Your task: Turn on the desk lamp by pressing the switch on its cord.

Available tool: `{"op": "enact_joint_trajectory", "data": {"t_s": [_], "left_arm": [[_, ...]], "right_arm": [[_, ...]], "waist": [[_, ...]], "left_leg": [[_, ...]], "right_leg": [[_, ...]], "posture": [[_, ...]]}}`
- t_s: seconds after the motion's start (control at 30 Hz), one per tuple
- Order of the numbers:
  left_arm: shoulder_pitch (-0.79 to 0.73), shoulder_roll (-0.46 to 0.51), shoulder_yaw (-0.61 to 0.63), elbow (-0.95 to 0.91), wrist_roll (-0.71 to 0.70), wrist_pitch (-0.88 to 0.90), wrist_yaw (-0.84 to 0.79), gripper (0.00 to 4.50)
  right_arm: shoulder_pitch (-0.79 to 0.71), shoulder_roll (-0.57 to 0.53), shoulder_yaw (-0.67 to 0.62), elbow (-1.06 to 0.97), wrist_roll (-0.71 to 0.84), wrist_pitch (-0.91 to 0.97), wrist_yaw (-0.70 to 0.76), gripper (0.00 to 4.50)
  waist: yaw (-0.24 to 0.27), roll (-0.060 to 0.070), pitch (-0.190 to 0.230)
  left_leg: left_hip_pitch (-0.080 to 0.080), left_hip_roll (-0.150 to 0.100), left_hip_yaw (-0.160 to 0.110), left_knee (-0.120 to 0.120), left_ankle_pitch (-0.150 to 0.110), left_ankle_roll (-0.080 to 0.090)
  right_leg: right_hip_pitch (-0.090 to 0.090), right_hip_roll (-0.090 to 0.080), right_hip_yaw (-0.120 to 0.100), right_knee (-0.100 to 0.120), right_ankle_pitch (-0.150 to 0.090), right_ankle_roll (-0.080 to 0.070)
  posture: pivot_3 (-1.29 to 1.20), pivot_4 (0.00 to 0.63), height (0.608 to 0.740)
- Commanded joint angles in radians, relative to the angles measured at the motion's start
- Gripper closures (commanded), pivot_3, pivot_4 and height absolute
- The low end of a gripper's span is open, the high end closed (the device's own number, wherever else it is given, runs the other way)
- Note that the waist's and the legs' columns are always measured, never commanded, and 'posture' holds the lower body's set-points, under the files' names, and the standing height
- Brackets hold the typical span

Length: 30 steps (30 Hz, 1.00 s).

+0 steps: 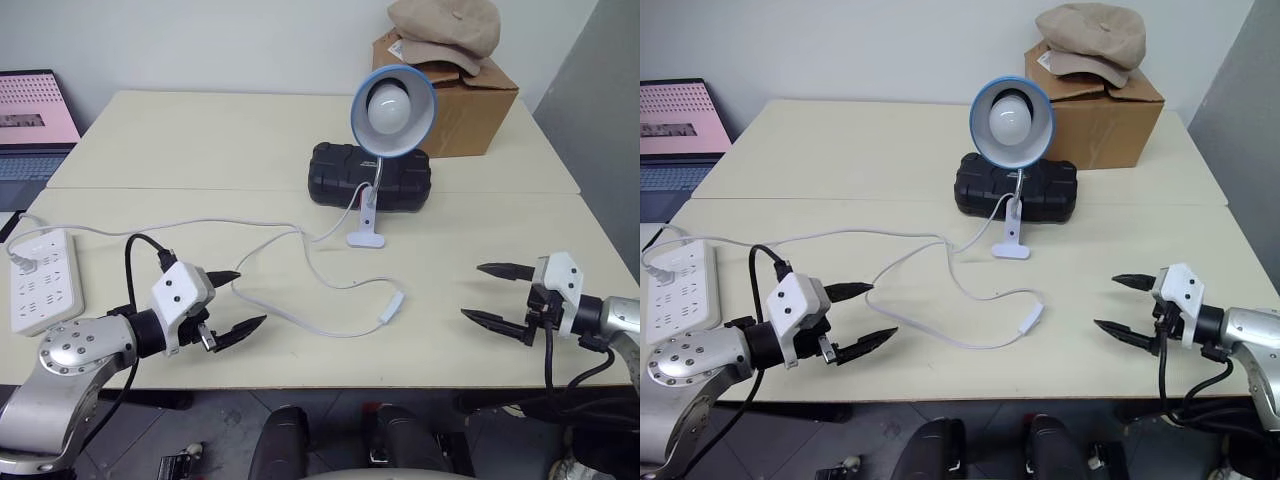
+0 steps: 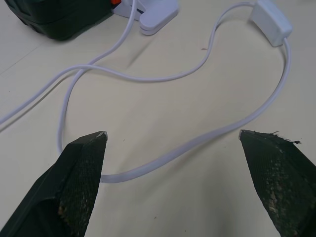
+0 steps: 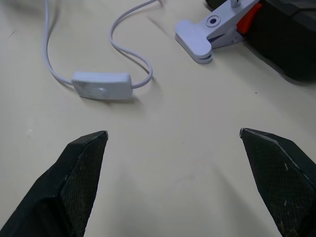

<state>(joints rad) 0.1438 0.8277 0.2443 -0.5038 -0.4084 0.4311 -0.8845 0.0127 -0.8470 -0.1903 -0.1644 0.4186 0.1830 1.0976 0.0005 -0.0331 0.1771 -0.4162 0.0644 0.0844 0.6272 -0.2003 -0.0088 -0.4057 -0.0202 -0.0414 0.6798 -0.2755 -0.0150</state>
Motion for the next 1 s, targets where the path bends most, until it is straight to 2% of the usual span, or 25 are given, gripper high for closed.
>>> {"op": "enact_joint_trajectory", "data": {"t_s": [0.03,0.3,0.57,0.73,0.87,1.0], "left_arm": [[-0.005,0.007,0.027,-0.034,-0.019,-0.012,-0.007,0.04],[-0.032,-0.001,-0.007,-0.037,0.01,-0.037,0.015,0.04],[-0.047,-0.025,-0.044,-0.088,-0.052,0.02,0.021,0.04],[-0.023,-0.018,-0.084,-0.143,0.011,-0.011,0.039,0.04],[0.037,-0.011,-0.111,-0.223,-0.017,0.024,0.023,0.04],[-0.008,-0.04,-0.196,-0.233,0.005,0.065,0.069,0.04]], "right_arm": [[-0.013,-0.004,-0.01,-0.044,0.01,-0.001,0.0,0.0],[-0.009,-0.007,-0.012,-0.059,0.012,0.008,-0.005,0.0],[-0.018,-0.013,-0.02,-0.053,0.023,0.025,0.002,0.0],[-0.016,-0.035,-0.029,-0.038,0.027,0.031,0.032,0.0],[0.016,-0.037,-0.034,-0.076,0.035,0.055,0.025,0.0],[0.05,-0.037,-0.062,-0.166,0.071,0.123,-0.013,0.0]], "waist": [[0.0,0.0,0.0],[0.0,0.0,0.0],[0.0,0.0,0.0],[0.0,0.0,0.0],[-0.001,0.0,0.0],[0.002,0.0,0.0]], "left_leg": [[0.0,0.0,0.0,0.0,0.0,0.0],[0.0,0.0,0.0,0.0,0.0,0.0],[0.0,0.0,0.0,0.0,0.0,0.0],[0.0,0.0,0.0,0.0,0.0,0.0],[0.0,0.0,0.0,0.0,0.0,0.0],[0.0,0.0,0.0,0.0,0.0,0.0]], "right_leg": [[0.0,0.0,0.0,0.0,0.0,0.0],[0.0,0.0,0.0,0.0,0.0,0.0],[0.0,0.0,0.0,0.0,0.0,0.0],[0.0,0.0,0.0,0.0,0.0,0.0],[0.0,0.0,0.001,0.0,0.0,0.0],[0.0,0.0,0.0,0.0,0.0,0.0]], "posture": [[0.0,0.15,0.74],[0.0,0.15,0.74],[0.0,0.15,0.74],[0.0,0.15,0.74],[0.0,0.15,0.74],[0.0,0.15,0.74]]}}
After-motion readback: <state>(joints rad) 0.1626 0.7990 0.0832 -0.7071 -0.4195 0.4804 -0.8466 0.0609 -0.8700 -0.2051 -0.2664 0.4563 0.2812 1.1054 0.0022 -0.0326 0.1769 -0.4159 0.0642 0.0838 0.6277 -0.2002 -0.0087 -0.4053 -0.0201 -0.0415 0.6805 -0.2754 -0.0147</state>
